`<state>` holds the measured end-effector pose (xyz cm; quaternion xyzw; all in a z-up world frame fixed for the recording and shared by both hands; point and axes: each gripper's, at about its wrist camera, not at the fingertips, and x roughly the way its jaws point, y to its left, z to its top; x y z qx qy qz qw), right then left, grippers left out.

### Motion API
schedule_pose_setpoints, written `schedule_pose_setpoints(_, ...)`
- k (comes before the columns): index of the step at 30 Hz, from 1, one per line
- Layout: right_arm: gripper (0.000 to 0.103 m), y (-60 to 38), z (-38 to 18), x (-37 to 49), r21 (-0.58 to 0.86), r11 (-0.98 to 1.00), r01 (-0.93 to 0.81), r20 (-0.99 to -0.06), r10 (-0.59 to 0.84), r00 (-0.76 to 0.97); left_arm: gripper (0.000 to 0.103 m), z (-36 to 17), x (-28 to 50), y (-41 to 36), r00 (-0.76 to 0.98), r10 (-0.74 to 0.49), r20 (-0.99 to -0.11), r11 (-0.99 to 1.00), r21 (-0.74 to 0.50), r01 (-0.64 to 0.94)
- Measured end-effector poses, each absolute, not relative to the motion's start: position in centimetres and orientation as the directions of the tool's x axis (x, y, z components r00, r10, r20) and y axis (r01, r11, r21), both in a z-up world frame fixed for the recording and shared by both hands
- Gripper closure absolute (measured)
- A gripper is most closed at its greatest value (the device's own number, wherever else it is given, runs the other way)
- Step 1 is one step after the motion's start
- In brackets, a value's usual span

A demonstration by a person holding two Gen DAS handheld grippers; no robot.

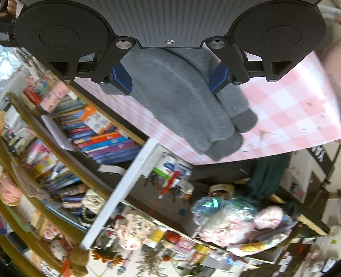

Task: Fold clothes
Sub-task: 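Move the left gripper to the stacked leg cuffs of the grey sweatpants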

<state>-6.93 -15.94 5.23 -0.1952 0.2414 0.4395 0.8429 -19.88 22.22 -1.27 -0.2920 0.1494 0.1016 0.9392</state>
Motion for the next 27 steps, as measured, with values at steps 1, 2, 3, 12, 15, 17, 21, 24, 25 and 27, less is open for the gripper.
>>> schedule_pose_setpoints(1,0.072,-15.4,4.9,-6.9,-0.115,0.513,-0.851,-0.588,0.655,0.474,0.022,-1.3,-19.9,22.2,0.929,0.117,-0.351,0.805,-0.514,-0.295)
schedule_pose_setpoints(2,0.072,-15.0,4.6,-6.8,-0.115,0.493,-0.862,-0.595,0.661,0.457,0.022,-1.2,-19.9,22.1,0.923,0.127,-0.364,0.803,-0.509,-0.311)
schedule_pose_setpoints(3,0.072,-14.7,4.3,-6.8,-0.116,0.472,-0.874,-0.602,0.666,0.44,0.022,-1.2,-19.9,22.0,0.917,0.138,-0.375,0.8,-0.503,-0.326)
schedule_pose_setpoints(12,0.072,-13.7,2.5,-5.2,-0.113,0.336,-0.935,-0.634,0.7,0.328,0.022,0.2,-19.3,20.0,0.879,0.187,-0.439,0.814,-0.432,-0.388)
schedule_pose_setpoints(15,0.072,-14.1,2.4,-4.8,-0.097,0.304,-0.948,-0.632,0.717,0.294,0.022,0.8,-18.8,19.1,0.872,0.203,-0.445,0.823,-0.405,-0.398)
schedule_pose_setpoints(17,0.072,-14.5,2.4,-4.5,-0.083,0.29,-0.954,-0.628,0.727,0.275,0.02,1.2,-18.4,18.6,0.866,0.218,-0.451,0.827,-0.386,-0.409)
schedule_pose_setpoints(21,0.071,-15.6,2.4,-4.4,-0.087,0.272,-0.958,-0.619,0.739,0.266,0.012,1.4,-17.8,17.8,0.823,0.301,-0.482,0.802,-0.339,-0.492)
schedule_pose_setpoints(24,0.07,-16.6,2.1,-4.5,-0.071,0.278,-0.958,-0.602,0.754,0.263,0.012,1.6,-17.1,17.7,0.786,0.337,-0.519,0.781,-0.313,-0.541)
schedule_pose_setpoints(25,0.07,-16.9,2.0,-4.5,-0.065,0.281,-0.958,-0.596,0.759,0.263,0.012,1.6,-16.8,17.8,0.774,0.342,-0.532,0.775,-0.306,-0.553)
schedule_pose_setpoints(27,0.068,-17.3,1.7,-4.3,-0.046,0.286,-0.957,-0.58,0.772,0.259,0.012,1.8,-16.2,17.9,0.751,0.352,-0.558,0.764,-0.292,-0.575)
